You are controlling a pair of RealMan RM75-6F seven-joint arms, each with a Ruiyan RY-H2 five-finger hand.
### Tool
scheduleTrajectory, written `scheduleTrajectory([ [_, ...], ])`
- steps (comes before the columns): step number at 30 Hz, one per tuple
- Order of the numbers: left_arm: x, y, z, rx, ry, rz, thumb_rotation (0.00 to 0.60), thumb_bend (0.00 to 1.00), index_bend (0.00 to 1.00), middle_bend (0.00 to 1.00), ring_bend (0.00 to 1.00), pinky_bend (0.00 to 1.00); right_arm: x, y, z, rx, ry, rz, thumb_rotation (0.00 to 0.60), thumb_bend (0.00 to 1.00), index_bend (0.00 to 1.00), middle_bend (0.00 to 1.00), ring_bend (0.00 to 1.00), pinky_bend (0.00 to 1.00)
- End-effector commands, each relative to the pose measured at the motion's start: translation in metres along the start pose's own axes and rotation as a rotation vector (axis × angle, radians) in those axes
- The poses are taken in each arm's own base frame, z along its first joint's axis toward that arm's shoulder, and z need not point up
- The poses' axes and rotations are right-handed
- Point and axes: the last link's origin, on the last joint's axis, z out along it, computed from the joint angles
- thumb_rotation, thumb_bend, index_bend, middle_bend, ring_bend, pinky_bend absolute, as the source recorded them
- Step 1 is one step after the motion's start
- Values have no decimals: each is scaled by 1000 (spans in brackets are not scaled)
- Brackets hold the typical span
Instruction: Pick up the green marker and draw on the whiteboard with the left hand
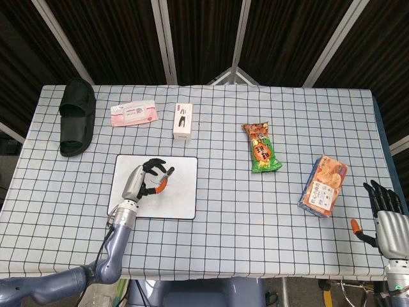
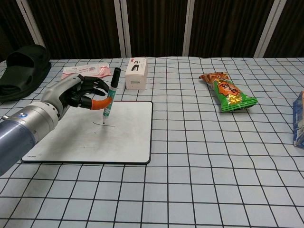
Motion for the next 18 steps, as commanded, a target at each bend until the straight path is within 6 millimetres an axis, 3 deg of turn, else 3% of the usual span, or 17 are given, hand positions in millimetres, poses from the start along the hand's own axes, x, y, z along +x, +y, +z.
scheduleTrajectory([
  [1, 0, 0, 0, 1, -3, 4, 600, 540, 695, 268, 222, 358, 0, 0, 0, 1, 0, -1, 600, 354, 0, 0, 0, 0],
  [18, 3, -10, -8, 36, -25, 40, 600, 541, 695, 267, 222, 358, 1, 0, 0, -2, 3, 0, 600, 353, 0, 0, 0, 0],
])
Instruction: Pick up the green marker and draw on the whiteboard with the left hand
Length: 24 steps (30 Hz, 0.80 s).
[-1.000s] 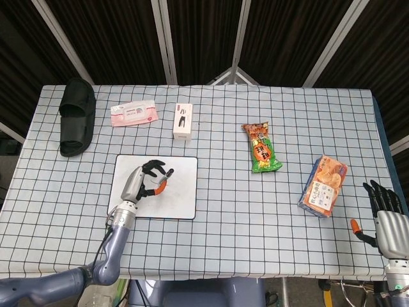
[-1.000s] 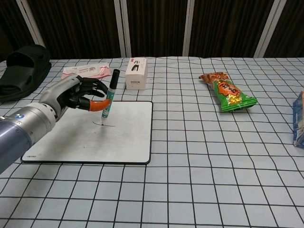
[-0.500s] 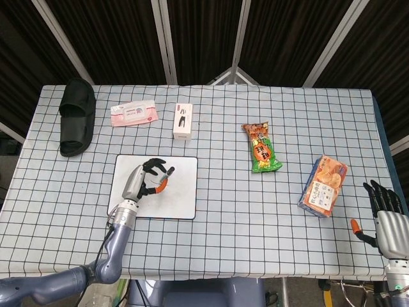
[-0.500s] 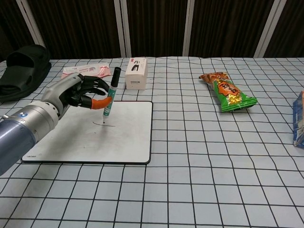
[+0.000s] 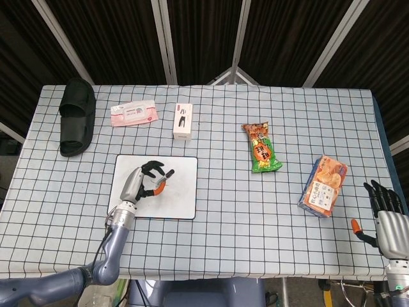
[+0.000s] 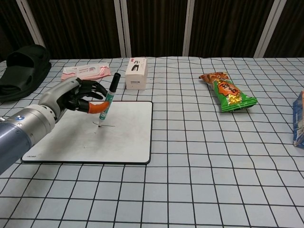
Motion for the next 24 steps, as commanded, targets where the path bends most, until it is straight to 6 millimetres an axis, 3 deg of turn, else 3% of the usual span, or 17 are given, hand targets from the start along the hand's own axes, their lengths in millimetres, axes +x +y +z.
scheduleTrajectory([
  [1, 2, -3, -3, 12, -7, 8, 600, 541, 695, 267, 222, 358, 0, 0, 0, -1, 1, 0, 600, 353, 0, 0, 0, 0],
  [9, 11, -6, -20, 23, -4, -19, 600, 540, 695, 267, 222, 358, 0, 0, 0, -2, 3, -5, 600, 354, 0, 0, 0, 0],
  [16, 26, 8, -34, -35, 35, -100, 600, 540, 695, 267, 222, 358, 0, -1, 0, 1, 2, -7, 600, 354, 0, 0, 0, 0],
  [24, 37, 16, -39, -66, 44, -73, 600, 540, 695, 266, 222, 358, -1, -1, 0, -7, -1, -5, 600, 354, 0, 0, 0, 0],
])
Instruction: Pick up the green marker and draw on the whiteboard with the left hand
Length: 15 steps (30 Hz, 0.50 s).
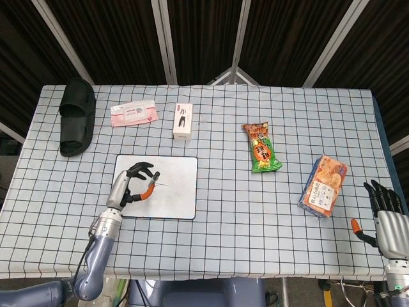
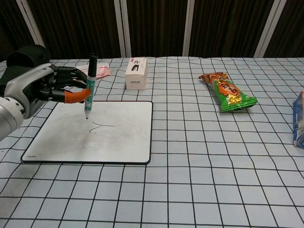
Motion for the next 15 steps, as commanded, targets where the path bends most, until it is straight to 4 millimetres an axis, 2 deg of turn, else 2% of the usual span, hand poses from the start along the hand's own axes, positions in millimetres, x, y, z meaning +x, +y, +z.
scheduleTrajectory([
  [1, 4, 1, 0, -6, 7, 20, 600, 540, 695, 266, 222, 358, 0, 0, 0, -3, 0, 1, 600, 354, 0, 0, 0, 0],
  [9, 21, -3, -1, -11, 6, 166, 600, 540, 695, 266, 222, 358, 0, 1, 0, -7, -4, 4, 600, 354, 0, 0, 0, 0],
  [15, 49, -16, 0, 12, 0, 520, 600, 540, 694, 266, 222, 357, 0, 1, -1, -12, -12, 5, 600, 354, 0, 0, 0, 0],
])
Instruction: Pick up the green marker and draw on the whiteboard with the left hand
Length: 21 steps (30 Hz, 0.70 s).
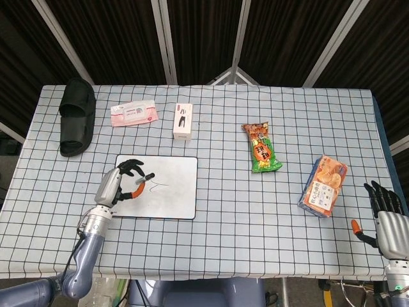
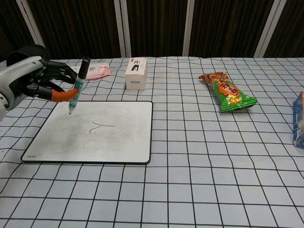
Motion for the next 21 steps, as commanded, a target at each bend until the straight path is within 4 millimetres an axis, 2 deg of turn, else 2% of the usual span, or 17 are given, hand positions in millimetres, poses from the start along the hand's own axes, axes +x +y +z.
scheduleTrajectory([
  [1, 19, -17, 1, 19, -8, 282, 600, 539, 693, 265, 222, 356, 0, 0, 0, -1, 0, -1, 600, 354, 0, 0, 0, 0],
  [5, 30, -33, -1, 45, -9, 503, 600, 527, 690, 265, 222, 354, 0, 0, 0, -1, -1, 0, 600, 354, 0, 0, 0, 0],
  [11, 31, -54, -7, 122, -42, 574, 600, 520, 685, 261, 222, 343, -1, -1, 0, -3, -3, 2, 600, 354, 0, 0, 0, 0],
  [21, 24, -68, -6, 159, -66, 655, 600, 451, 621, 192, 172, 286, -1, -1, 0, -9, -4, 5, 600, 354, 0, 0, 0, 0],
])
